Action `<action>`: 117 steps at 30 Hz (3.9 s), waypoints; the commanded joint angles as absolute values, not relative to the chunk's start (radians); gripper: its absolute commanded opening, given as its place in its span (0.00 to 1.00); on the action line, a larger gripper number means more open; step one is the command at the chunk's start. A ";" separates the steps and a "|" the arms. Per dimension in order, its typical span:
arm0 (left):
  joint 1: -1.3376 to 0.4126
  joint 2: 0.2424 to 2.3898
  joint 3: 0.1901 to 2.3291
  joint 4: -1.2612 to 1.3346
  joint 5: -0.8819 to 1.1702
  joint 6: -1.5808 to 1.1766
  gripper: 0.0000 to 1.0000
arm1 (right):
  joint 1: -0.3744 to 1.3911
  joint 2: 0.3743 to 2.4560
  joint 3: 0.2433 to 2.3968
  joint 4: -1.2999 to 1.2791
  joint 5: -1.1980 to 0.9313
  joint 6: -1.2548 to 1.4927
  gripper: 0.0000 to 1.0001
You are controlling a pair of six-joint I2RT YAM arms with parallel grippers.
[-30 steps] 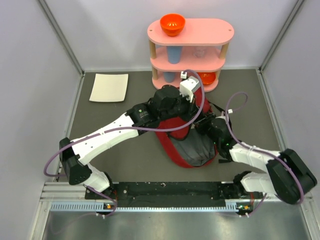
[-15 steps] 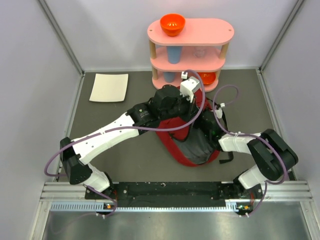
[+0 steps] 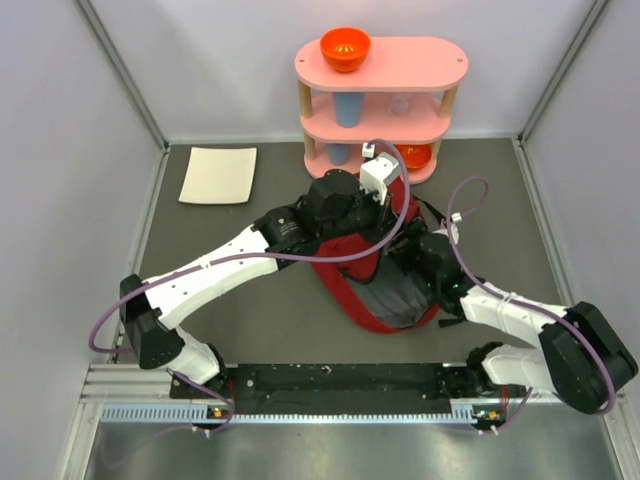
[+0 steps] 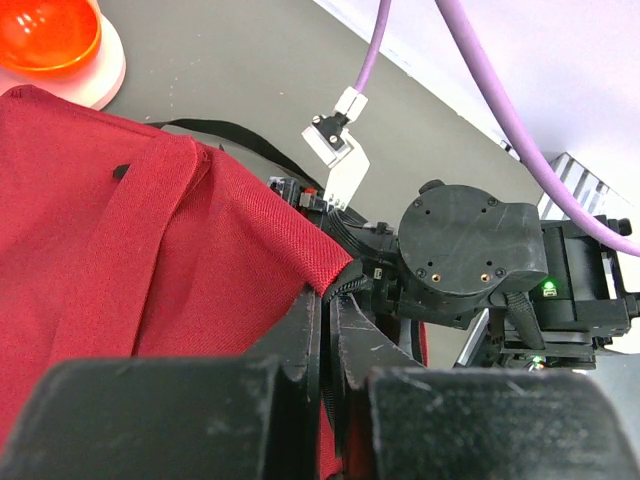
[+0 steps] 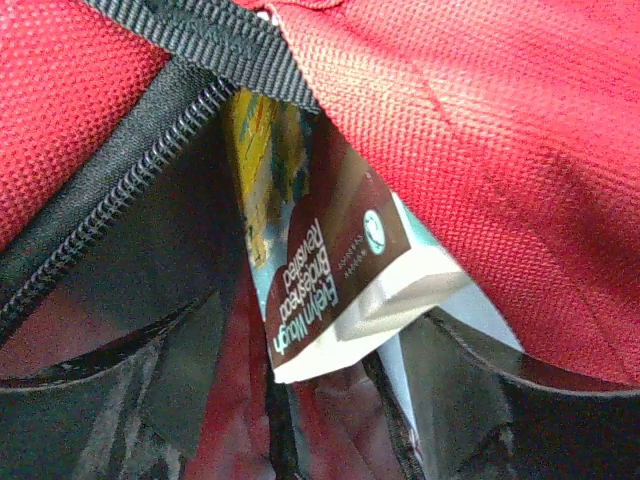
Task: Pack the student bag
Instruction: Place the book in the student bag, then zip the student bag at the center of the board.
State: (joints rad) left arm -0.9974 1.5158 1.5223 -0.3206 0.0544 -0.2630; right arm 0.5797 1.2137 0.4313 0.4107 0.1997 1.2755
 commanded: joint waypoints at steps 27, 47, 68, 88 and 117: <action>-0.986 1.430 1.430 -0.187 0.035 -0.298 0.00 | 0.565 1.148 0.428 0.336 0.144 1.131 0.74; -0.968 1.513 1.391 -0.233 0.334 -0.304 0.68 | 0.564 0.331 0.607 -0.561 0.621 0.922 0.76; -0.663 1.376 0.966 -0.109 0.147 -0.528 0.97 | 0.603 0.703 0.690 -0.319 0.031 0.811 0.65; -0.640 1.632 0.973 0.034 0.330 -0.638 0.29 | 0.741 1.175 0.632 -0.144 -0.193 0.698 0.45; -0.638 1.537 1.011 -0.064 0.357 -0.607 0.06 | 0.805 1.373 0.755 -0.011 -0.284 0.488 0.40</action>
State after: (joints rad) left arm -0.6380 1.5768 0.9722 -0.0872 0.3180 -0.6174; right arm 0.7918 1.3697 0.6888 -0.0685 -0.2317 0.5560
